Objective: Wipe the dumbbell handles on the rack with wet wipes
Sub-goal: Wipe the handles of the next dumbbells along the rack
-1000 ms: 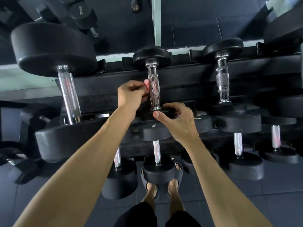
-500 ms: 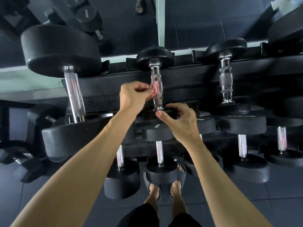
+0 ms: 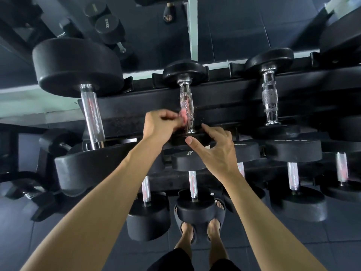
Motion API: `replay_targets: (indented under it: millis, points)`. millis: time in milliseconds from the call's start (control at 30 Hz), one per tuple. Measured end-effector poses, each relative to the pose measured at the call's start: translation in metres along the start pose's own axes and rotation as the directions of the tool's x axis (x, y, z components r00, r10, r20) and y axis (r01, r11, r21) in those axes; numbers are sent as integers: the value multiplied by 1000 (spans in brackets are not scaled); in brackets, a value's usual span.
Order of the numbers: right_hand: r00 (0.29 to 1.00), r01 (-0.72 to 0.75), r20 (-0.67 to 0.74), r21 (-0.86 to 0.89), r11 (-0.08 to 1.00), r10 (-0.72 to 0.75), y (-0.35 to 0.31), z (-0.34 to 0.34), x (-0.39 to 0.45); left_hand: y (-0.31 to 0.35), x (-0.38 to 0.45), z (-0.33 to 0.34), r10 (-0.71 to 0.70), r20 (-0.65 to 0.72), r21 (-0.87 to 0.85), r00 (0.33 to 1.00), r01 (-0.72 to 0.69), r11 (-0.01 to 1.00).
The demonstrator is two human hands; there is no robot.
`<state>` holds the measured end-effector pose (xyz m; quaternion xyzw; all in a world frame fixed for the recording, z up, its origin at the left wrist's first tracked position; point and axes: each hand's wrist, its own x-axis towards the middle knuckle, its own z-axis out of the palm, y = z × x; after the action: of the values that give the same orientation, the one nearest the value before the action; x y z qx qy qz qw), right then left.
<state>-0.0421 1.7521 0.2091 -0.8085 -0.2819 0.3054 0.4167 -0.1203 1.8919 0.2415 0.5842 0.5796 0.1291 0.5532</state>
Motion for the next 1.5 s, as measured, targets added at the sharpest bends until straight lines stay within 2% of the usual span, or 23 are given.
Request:
replay_targets:
  millis: [33,100,167,233,333,433,500,667,767,900,967,1067,1133,1200,1333,1400,1500]
  points:
    - [1000,1,4,1,1000,-1,-1,-1,0,-4,-3,0,-15,6,26,1000,15,1000]
    - [1000,0,9,13,1000,0,-1,-3,0,-3,-2,4,3,-49,-44,999,-5,999]
    - [1000,-11,18,17,1000,11,0,-2,1,8,10,10,50,-142,-124,989,-68,990]
    - [999,-23,27,25,999,22,1,-2,1,22,24,14,118,-162,-171,980,-146,974]
    - [1000,-22,17,32,999,22,1,-1,2,28,27,12,142,-129,-145,981,-160,976]
    - [1000,0,2,0,1000,0,1,-1,3,11,5,5,94,-44,20,995,-93,995]
    - [1000,8,-4,-5,1000,-8,0,-2,3,9,-1,5,95,-14,-10,995,-95,995]
    - [999,-14,36,9,1000,13,1,-2,4,49,28,19,127,-193,-183,973,-163,969]
    - [999,-25,41,37,999,23,1,-2,3,48,22,22,164,-236,-80,958,-187,979]
    - [999,-23,34,45,999,22,-1,-2,4,27,7,13,184,-126,81,975,-174,981]
    - [999,-6,33,14,1000,6,-2,-2,4,31,7,16,201,-174,43,964,-197,979]
    - [997,18,69,-19,1000,-16,-2,-1,4,49,16,26,187,-323,-55,928,-215,975]
    - [996,15,84,-17,1000,-14,-1,-2,4,51,19,25,214,-298,-44,930,-238,970]
    - [996,11,83,16,1000,-12,0,-4,6,44,15,19,259,-208,44,943,-255,966]
    - [992,19,125,11,1000,-20,4,-8,15,14,-2,5,225,-67,241,972,-203,949]
    - [987,29,161,-2,1000,-28,4,-11,21,8,-5,4,219,-59,222,974,-201,954]
    - [978,-24,210,1,1000,23,5,-12,25,23,5,8,253,-164,151,953,-229,962]
